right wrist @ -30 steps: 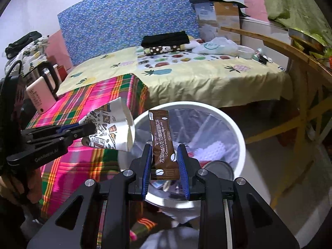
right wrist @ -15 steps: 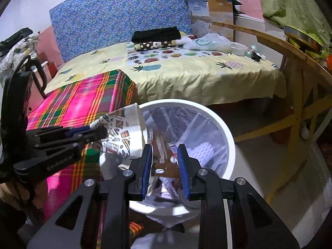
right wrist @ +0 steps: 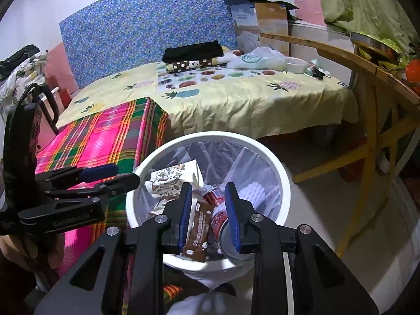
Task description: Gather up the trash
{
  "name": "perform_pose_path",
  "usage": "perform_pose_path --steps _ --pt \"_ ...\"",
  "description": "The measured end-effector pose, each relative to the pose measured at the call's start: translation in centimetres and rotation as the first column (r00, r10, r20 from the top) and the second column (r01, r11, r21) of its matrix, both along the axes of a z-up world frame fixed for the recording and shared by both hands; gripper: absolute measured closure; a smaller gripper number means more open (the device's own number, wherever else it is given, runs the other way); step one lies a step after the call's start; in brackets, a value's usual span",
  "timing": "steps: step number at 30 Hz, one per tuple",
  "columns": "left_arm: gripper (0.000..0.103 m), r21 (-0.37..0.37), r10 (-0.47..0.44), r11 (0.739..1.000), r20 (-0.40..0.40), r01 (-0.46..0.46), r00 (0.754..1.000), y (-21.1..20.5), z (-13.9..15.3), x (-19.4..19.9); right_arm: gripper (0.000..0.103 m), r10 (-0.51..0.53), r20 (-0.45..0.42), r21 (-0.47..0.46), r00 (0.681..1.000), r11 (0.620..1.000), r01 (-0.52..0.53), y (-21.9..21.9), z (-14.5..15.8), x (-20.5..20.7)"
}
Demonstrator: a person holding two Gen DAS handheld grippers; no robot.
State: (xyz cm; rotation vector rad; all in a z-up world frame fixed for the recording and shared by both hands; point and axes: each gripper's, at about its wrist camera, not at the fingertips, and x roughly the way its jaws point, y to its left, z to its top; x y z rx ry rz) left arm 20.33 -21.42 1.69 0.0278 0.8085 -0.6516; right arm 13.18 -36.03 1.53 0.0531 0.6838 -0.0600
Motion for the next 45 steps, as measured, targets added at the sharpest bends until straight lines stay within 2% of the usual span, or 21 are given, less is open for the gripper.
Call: perform_pose_path --steps 10,24,45 --pt "0.042 0.005 0.048 0.999 0.074 -0.049 0.996 2.5 1.7 -3.5 0.076 0.043 -0.001 0.014 0.999 0.999 -0.043 2.0 0.0 -1.6" --pt "0.042 0.024 0.196 0.979 0.151 -0.202 0.969 7.2 2.7 -8.8 0.076 0.106 0.023 0.017 0.994 0.994 -0.107 4.7 0.1 -4.2" --pt "0.042 0.033 0.273 0.959 0.173 -0.282 0.946 10.9 2.2 -15.5 0.076 0.165 0.055 0.020 0.985 0.986 -0.166 7.2 -0.4 -8.4"
